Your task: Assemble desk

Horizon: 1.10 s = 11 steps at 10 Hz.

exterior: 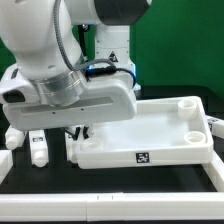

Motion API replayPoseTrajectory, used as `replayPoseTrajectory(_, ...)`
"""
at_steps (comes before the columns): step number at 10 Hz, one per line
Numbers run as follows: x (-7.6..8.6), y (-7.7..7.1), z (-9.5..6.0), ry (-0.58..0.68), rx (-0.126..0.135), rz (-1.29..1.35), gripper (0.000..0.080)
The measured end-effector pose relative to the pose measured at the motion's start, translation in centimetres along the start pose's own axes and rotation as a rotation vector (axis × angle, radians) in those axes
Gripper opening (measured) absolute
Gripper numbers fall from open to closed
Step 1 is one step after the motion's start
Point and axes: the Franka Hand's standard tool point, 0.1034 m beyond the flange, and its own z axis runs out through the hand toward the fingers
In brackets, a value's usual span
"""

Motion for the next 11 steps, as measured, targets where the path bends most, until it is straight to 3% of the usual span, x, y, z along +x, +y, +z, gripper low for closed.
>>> replayPoseTrajectory(1,0.6,0.3,0.6,-0.001,-0.026,-0.014,0.0055)
replayPoseTrajectory(3,3.6,0.6,1.4,-0.006,-0.106,-0.067,0.0055)
replayPoseTrajectory(4,4.3,0.9,1.7,0.012,-0.113,-0.083,0.0055)
replayPoseTrajectory(8,4.4,1.4,1.7,0.029,-0.117,-0.068,0.0055)
replayPoseTrajectory(10,5.4,-0.5,1.6,0.048,-0.127,-0.052,0.0055)
replayPoseTrajectory(11,5.8,-0.9,1.3,0.066,-0.146,-0.024,0.0055)
